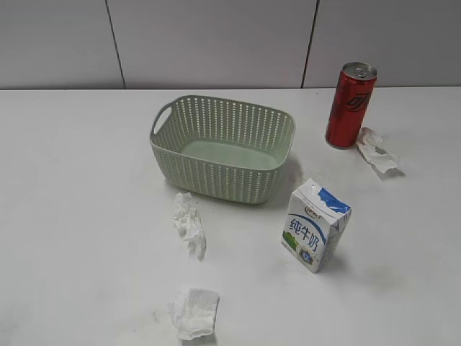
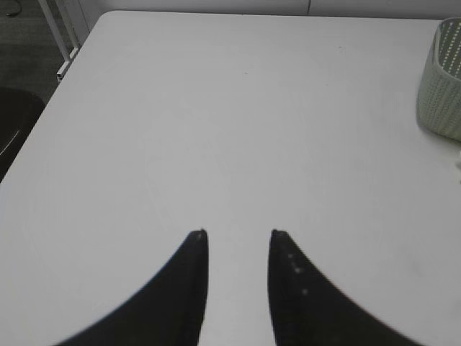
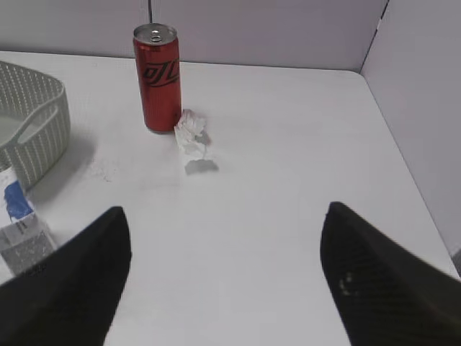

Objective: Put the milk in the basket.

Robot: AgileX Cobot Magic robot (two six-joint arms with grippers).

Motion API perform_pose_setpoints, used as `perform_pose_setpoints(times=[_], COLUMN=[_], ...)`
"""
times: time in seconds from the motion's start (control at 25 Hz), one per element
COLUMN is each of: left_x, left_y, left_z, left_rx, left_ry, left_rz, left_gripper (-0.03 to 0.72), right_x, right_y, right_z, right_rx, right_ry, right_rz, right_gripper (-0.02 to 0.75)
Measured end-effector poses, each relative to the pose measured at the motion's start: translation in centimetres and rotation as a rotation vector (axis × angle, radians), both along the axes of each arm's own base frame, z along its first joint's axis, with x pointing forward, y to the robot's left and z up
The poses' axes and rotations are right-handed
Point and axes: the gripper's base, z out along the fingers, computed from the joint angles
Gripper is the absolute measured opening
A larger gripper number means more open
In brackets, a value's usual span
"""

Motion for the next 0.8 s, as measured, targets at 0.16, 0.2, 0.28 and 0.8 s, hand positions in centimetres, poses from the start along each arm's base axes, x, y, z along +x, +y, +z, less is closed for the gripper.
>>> perform_pose_setpoints(times=[0.16, 0.2, 0.28, 0.8], left_x=[0.0, 0.0, 0.0, 0.0], left_y=[0.0, 0.0, 0.0, 0.0], left_z=[0.0, 0.0, 0.0, 0.0], left_rx=[0.000, 0.000, 0.000, 0.000], left_ry=[0.000, 0.000, 0.000, 0.000], left_rz=[0.000, 0.000, 0.000, 0.000], left_gripper=[0.230, 0.230, 0.230, 0.230], right_x=[2.7, 3.4, 4.7, 13.1], right_y=[0.2, 0.2, 0.4, 4.9], right_z=[-0.2, -0.3, -0.5, 0.1], right_rx=[0.021, 0.024, 0.035, -0.004], right_ry=[0.053, 0.074, 0.126, 0.488], right_rz=[0.004, 0.005, 0.015, 0.285], right_gripper=[0.643, 0.641, 0.640, 0.629])
